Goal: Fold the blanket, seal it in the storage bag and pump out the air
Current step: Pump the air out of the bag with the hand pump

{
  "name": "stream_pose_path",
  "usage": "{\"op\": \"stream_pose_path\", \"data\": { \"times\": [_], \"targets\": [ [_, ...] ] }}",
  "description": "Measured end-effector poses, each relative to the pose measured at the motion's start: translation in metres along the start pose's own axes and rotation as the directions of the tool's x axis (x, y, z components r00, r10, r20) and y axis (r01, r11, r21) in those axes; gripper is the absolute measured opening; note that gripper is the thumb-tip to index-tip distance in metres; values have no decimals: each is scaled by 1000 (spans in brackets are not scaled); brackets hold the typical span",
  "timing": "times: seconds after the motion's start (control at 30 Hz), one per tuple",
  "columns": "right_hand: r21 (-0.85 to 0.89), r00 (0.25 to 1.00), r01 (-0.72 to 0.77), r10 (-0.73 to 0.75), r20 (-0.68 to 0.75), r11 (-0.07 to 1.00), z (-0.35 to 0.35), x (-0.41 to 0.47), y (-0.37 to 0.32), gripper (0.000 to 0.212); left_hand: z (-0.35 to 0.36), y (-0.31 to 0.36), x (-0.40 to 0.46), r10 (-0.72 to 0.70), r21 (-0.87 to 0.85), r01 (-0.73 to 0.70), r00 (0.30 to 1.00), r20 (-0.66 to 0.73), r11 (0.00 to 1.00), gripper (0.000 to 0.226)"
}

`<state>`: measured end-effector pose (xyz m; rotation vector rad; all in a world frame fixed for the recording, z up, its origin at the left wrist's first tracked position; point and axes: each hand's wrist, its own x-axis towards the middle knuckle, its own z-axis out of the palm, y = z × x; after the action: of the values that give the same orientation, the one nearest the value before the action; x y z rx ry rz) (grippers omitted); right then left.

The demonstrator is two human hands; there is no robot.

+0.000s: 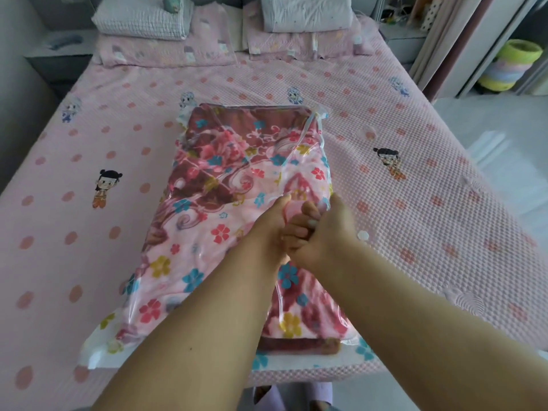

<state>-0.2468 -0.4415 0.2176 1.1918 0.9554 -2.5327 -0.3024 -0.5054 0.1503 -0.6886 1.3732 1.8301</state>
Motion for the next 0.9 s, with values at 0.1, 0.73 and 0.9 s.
{"op": "stream_pose_path", "data": {
  "times": [0.1,0.73,0.9],
  "targets": [
    [-13,996,18,-17,85,1000,-11,-16,-2,64,2,2,-1,-37,44,39,998,-41,998,53],
    [158,995,-94,100,-31,983,6,-17,-4,59,-1,1,0,36,-28,-36,999,-30,999,46],
    [95,991,-72,61,118,993,-28,-46,1,62,-1,-11,-1,-14,-14,13,996,-91,1000,46]
  ]
}}
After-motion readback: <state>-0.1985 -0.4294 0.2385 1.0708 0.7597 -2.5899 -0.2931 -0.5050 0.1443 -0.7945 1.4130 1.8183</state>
